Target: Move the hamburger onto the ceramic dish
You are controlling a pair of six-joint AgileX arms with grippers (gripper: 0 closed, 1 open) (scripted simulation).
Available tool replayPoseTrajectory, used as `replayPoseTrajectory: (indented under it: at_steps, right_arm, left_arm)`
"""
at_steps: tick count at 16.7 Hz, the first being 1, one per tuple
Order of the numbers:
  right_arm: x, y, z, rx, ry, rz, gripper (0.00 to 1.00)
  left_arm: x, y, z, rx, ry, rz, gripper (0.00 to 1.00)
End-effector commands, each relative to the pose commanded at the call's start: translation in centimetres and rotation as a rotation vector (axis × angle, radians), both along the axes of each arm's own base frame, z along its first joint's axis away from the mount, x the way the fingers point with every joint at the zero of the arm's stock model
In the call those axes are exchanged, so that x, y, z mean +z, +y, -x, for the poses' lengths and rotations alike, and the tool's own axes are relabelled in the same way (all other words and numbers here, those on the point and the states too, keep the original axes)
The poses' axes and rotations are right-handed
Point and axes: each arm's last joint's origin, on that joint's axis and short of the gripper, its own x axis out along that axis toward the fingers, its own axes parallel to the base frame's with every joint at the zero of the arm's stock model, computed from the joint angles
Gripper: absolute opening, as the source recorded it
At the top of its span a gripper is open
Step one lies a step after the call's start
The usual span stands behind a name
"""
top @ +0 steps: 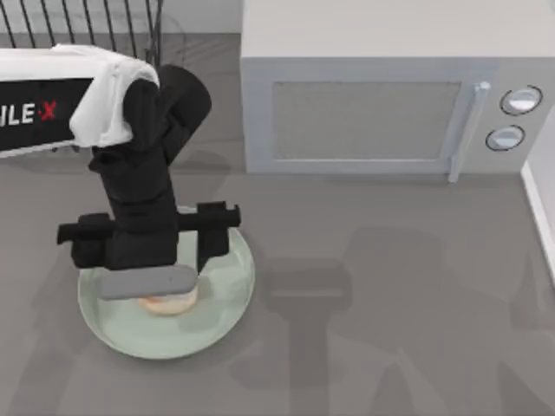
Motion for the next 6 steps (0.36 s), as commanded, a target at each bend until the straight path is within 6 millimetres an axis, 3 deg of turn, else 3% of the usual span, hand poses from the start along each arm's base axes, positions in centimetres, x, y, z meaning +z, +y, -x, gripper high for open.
replayPoseTrajectory:
  at_steps: [6]
  right_arm:
    - [0.0,0.0,0.0,0.0,0.0,0.0,1.0]
  left_arm:
    - [0.0,0.0,0.0,0.0,0.0,0.0,1.0]
